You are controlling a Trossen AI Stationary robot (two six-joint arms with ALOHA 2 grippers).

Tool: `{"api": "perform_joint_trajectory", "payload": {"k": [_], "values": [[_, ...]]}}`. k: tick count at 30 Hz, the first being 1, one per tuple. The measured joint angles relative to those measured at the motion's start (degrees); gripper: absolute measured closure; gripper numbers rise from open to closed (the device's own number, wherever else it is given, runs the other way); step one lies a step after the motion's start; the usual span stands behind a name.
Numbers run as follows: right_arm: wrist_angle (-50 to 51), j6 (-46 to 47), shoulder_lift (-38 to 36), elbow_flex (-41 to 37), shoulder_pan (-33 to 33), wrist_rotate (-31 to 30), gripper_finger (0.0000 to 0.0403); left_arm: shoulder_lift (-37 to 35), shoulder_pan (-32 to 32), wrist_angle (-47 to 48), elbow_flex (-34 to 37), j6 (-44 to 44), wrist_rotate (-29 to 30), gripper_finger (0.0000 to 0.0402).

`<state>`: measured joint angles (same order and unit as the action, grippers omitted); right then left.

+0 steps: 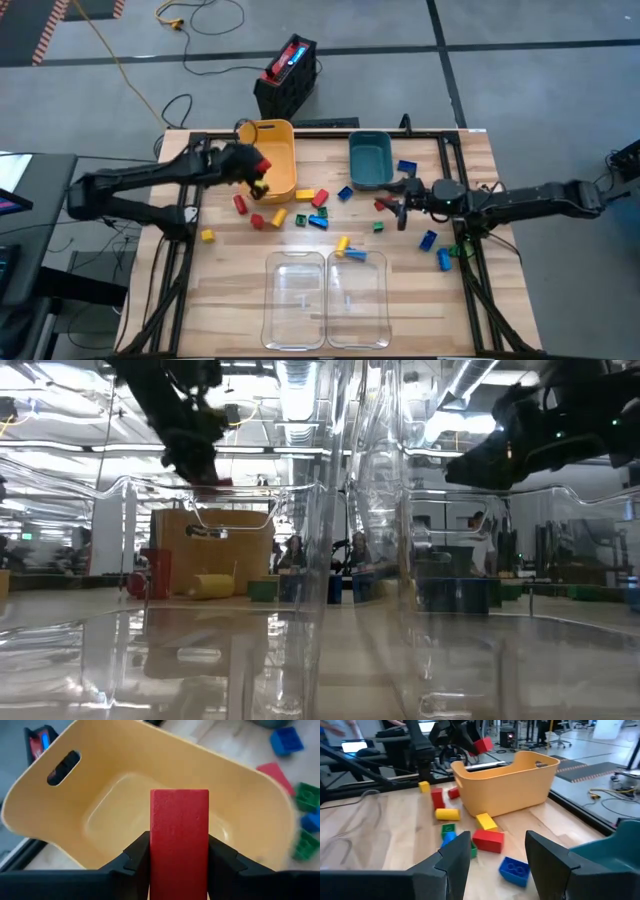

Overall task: Sort blocks
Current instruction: Put the red block into the yellow bin

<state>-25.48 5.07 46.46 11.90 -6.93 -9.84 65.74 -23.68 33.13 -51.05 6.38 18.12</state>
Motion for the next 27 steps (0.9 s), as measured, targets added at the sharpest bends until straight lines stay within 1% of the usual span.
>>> {"api": "perform_joint_trajectory", "payload": {"k": [3, 6, 8, 10, 13, 17, 19, 23, 27], "values": [[1.4, -0.3, 0.0, 0.0, -2.5, 1.4, 0.0195, 4.3, -6.9, -2.3, -0.1, -2.6, -5.2, 0.0277], [2.9, -0.6, 0.0, 0.0, -4.6, 3.6, 0.0195, 9.7, -13.3, -1.6, -1.0, -4.3, -10.2, 0.0277], [3.1, -0.6, 0.0, 0.0, -5.6, 5.3, 0.0195, 13.2, -16.6, -1.6, -2.7, -4.9, -13.6, 0.0277], [3.0, -0.6, 0.0, 0.0, -6.3, 6.5, 0.0195, 16.8, -18.7, -0.8, -4.9, -5.9, -15.6, 0.0277], [3.0, -0.6, 0.0, 0.0, -6.7, 7.0, 0.0195, 22.3, -20.3, 1.5, -9.2, -7.6, -16.4, 0.0277], [3.1, -0.7, 0.0, 0.0, -6.7, 7.1, 0.0195, 28.4, -20.7, 4.2, -15.3, -8.9, -16.4, 0.0277], [3.3, -0.6, -0.3, 0.0, -6.6, 7.2, 0.0195, 31.1, -20.7, 5.8, -17.4, -9.4, -16.4, 0.0267], [3.9, -0.9, -1.5, 0.0, -6.2, 7.6, 0.0195, 34.5, -20.6, 8.1, -19.3, -9.9, -16.4, 0.0243], [7.1, -1.8, -3.7, 1.0, -6.2, 7.6, 0.0195, 35.8, -20.4, 9.0, -19.3, -10.5, -16.7, 0.0250]]}}
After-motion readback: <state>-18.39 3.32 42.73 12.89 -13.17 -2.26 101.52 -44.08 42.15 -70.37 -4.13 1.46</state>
